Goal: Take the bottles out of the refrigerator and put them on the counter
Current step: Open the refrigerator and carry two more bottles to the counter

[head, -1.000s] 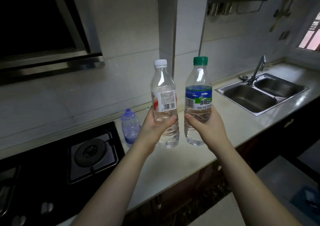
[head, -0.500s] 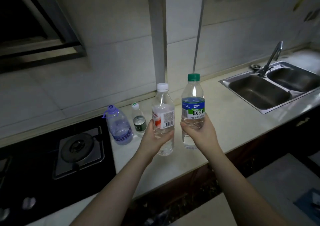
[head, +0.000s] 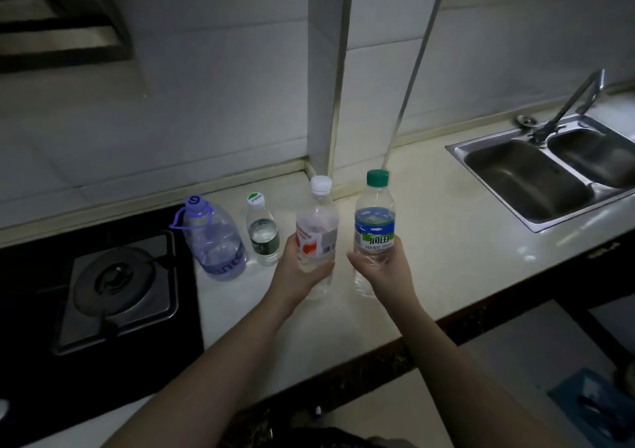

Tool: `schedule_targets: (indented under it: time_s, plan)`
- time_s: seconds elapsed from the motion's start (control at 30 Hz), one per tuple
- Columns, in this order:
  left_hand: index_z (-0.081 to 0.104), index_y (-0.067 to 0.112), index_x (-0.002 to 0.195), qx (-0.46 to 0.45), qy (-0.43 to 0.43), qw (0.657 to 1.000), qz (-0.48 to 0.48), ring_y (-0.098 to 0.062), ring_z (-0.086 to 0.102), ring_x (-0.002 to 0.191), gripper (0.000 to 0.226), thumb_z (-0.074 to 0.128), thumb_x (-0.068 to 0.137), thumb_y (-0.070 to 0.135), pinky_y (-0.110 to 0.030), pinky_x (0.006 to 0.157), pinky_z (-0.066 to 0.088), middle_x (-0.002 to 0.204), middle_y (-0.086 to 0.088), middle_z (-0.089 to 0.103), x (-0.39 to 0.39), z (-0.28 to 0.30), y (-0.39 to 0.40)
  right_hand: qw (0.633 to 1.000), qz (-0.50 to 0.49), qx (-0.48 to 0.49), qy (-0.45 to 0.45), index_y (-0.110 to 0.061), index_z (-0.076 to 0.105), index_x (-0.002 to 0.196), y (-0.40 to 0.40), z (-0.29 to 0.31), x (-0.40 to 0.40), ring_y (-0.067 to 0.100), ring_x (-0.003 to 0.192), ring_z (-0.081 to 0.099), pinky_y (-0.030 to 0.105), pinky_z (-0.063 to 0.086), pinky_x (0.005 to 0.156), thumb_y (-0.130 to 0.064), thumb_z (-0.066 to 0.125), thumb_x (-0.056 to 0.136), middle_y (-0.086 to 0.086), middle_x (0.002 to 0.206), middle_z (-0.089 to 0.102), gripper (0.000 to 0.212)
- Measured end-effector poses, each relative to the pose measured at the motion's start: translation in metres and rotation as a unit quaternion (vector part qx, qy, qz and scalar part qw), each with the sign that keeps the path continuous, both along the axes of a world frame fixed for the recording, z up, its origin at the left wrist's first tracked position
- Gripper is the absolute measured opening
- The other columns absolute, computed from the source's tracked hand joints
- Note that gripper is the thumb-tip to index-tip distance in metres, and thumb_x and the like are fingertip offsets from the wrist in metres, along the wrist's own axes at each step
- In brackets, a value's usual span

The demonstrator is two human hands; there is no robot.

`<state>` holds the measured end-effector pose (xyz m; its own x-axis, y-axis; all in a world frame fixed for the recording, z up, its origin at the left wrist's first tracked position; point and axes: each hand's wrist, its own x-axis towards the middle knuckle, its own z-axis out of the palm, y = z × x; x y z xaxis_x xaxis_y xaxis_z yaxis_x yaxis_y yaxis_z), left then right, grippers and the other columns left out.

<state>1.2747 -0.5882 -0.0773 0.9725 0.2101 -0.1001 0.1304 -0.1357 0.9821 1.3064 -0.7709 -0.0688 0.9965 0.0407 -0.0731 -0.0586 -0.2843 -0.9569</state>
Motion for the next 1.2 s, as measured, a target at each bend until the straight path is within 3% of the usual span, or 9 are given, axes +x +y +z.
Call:
schedule_targets:
  time_s: [0.13, 0.27, 0.47, 0.57, 0.7, 0.8, 1.0, 1.07, 1.2]
  plan:
    - [0.056, 0.041, 0.109, 0.033, 0.020, 0.999, -0.004, 0.001, 0.065, 0.099, 0.054, 0.086, 0.070, 0.019, -0.006, 0.074, 0.047, 0.104, 0.021, 0.068, 0.014, -0.022, 0.000, 0.999, 0.005, -0.026, 0.025, -0.028, 0.049, 0.124, 0.004, -0.017, 0.011, 0.004, 0.098, 0.064, 0.020, 0.050, 0.077, -0.037, 0.086, 0.069, -0.012, 0.109, 0.065, 0.067]
    - [0.054, 0.040, 0.116, 0.028, 0.054, 0.998, 0.031, 0.012, 0.061, 0.096, 0.059, 0.086, 0.070, 0.021, -0.002, 0.072, 0.043, 0.109, 0.018, 0.065, 0.025, -0.045, -0.002, 0.998, 0.032, -0.034, 0.032, -0.027, 0.043, 0.130, 0.004, -0.034, 0.027, 0.004, 0.104, 0.061, 0.024, 0.053, 0.082, -0.033, 0.085, 0.072, -0.011, 0.116, 0.060, 0.072]
    - [0.052, 0.033, 0.128, 0.024, 0.074, 0.993, 0.093, 0.003, 0.059, 0.108, 0.068, 0.087, 0.069, 0.026, -0.014, 0.087, 0.044, 0.121, 0.015, 0.063, 0.049, -0.066, -0.001, 0.992, 0.097, -0.068, 0.051, -0.039, 0.043, 0.122, 0.004, -0.063, 0.065, 0.005, 0.103, 0.061, 0.024, 0.053, 0.082, -0.035, 0.085, 0.071, -0.014, 0.112, 0.059, 0.066]
    - [0.057, 0.035, 0.119, 0.029, 0.068, 0.987, 0.142, 0.007, 0.063, 0.103, 0.065, 0.090, 0.066, 0.019, -0.006, 0.078, 0.048, 0.113, 0.018, 0.067, 0.063, -0.074, -0.003, 0.986, 0.118, -0.110, 0.039, -0.031, 0.049, 0.126, 0.005, -0.073, 0.093, 0.013, 0.108, 0.055, 0.032, 0.050, 0.092, -0.035, 0.085, 0.070, -0.009, 0.113, 0.054, 0.067]
    - [0.060, 0.039, 0.104, 0.064, 0.074, 0.981, 0.166, 0.016, 0.061, 0.093, 0.053, 0.088, 0.066, 0.015, 0.001, 0.070, 0.043, 0.096, 0.029, 0.069, 0.090, -0.079, -0.005, 0.983, 0.123, -0.129, 0.045, -0.026, 0.051, 0.131, 0.012, -0.082, 0.130, 0.010, 0.110, 0.051, 0.027, 0.042, 0.091, -0.039, 0.086, 0.067, -0.013, 0.114, 0.052, 0.074]
    - [0.054, 0.030, 0.114, 0.034, 0.087, 0.970, 0.225, 0.018, 0.060, 0.088, 0.063, 0.090, 0.065, 0.014, 0.000, 0.069, 0.043, 0.102, 0.022, 0.063, 0.103, -0.086, -0.006, 0.980, 0.134, -0.147, 0.018, -0.021, 0.053, 0.132, 0.018, -0.080, 0.153, 0.010, 0.108, 0.049, 0.028, 0.040, 0.093, -0.035, 0.087, 0.067, -0.010, 0.115, 0.054, 0.074]
    - [0.056, 0.024, 0.119, -0.004, 0.084, 0.957, 0.277, -0.004, 0.066, 0.098, 0.067, 0.090, 0.063, 0.012, -0.016, 0.080, 0.049, 0.111, 0.007, 0.067, 0.127, -0.090, 0.004, 0.976, 0.176, -0.105, 0.072, -0.016, 0.058, 0.122, 0.034, -0.079, 0.185, 0.009, 0.093, 0.063, 0.012, 0.049, 0.075, -0.015, 0.087, 0.069, -0.007, 0.103, 0.065, 0.060]
    - [0.056, 0.022, 0.120, -0.003, 0.083, 0.957, 0.279, -0.013, 0.066, 0.103, 0.072, 0.090, 0.057, 0.022, -0.026, 0.087, 0.051, 0.115, 0.002, 0.068, 0.134, -0.091, 0.007, 0.979, 0.172, -0.069, 0.087, -0.012, 0.057, 0.122, 0.041, -0.081, 0.188, 0.003, 0.084, 0.060, 0.002, 0.045, 0.062, -0.007, 0.086, 0.069, -0.011, 0.096, 0.062, 0.060]
    - [0.056, 0.027, 0.121, 0.002, 0.093, 0.954, 0.285, -0.010, 0.066, 0.104, 0.081, 0.086, 0.048, 0.044, -0.029, 0.090, 0.051, 0.113, 0.010, 0.069, 0.139, -0.097, 0.004, 0.975, 0.191, -0.047, 0.103, -0.009, 0.057, 0.120, 0.050, -0.089, 0.193, -0.007, 0.075, 0.062, 0.003, 0.044, 0.055, -0.006, 0.084, 0.071, -0.010, 0.092, 0.062, 0.056]
